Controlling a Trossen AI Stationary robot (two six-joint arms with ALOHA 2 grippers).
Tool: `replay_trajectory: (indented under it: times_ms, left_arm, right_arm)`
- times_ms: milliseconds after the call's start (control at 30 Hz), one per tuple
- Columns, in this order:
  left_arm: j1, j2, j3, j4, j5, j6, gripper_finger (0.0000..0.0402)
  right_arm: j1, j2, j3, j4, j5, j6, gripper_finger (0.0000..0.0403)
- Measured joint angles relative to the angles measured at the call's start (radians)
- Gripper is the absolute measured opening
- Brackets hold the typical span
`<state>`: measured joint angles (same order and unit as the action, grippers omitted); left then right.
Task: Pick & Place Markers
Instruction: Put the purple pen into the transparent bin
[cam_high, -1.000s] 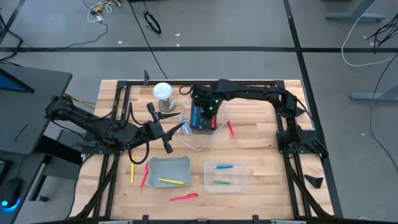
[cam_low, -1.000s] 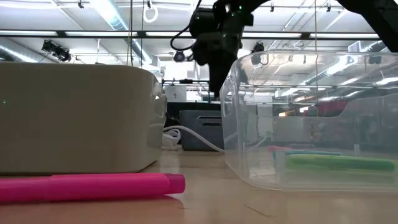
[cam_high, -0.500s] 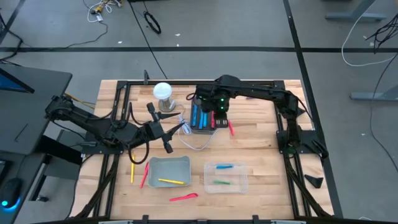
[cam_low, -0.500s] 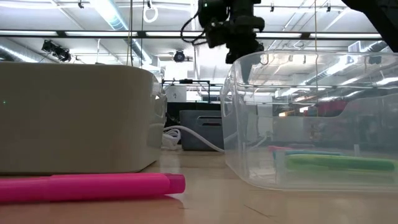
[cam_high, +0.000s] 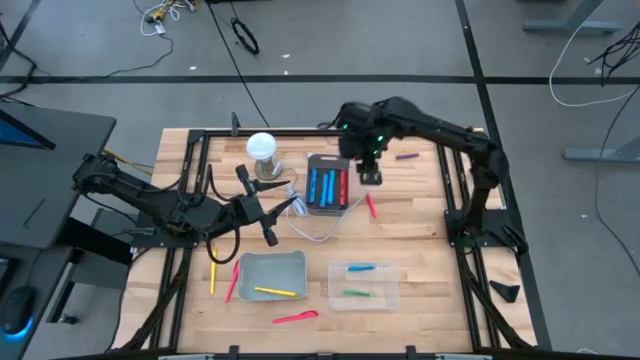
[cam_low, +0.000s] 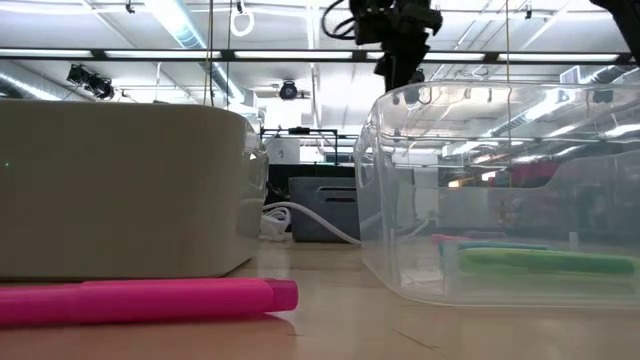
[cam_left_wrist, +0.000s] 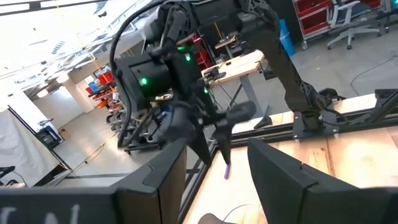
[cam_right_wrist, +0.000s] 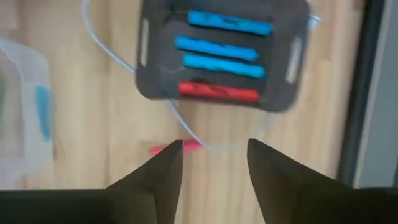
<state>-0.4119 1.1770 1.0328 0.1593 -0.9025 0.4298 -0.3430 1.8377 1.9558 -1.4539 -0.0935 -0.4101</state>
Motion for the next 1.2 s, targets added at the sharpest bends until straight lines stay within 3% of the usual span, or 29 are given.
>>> replay_trajectory:
  times_ms: [200, 400, 567, 867, 1200]
  left_arm:
    - [0.0, 0.0, 0.0, 0.0, -0.015, 0.0, 0.0179]
    - [0.0, 0.0, 0.0, 0.0, -0.015, 0.0, 0.0179]
    - [0.0, 0.0, 0.0, 0.0, -0.014, 0.0, 0.0179]
    - [0.0, 0.0, 0.0, -0.001, -0.014, 0.0, 0.0179]
    - [0.0, 0.0, 0.0, -0.012, -0.014, -0.001, 0.0179]
  right_arm:
    - [-0.135, -0.108, -0.112, 0.019, 0.001, -0.114, 0.019]
    - [-0.269, -0.237, -0.281, 0.062, 0.093, -0.26, 0.0186]
    - [-0.37, -0.316, -0.396, 0.121, 0.112, -0.375, 0.0185]
    - [-0.518, -0.328, -0.464, 0.154, 0.171, -0.463, 0.0185]
    - [-0.55, -0.317, -0.478, 0.263, 0.271, -0.39, 0.0185]
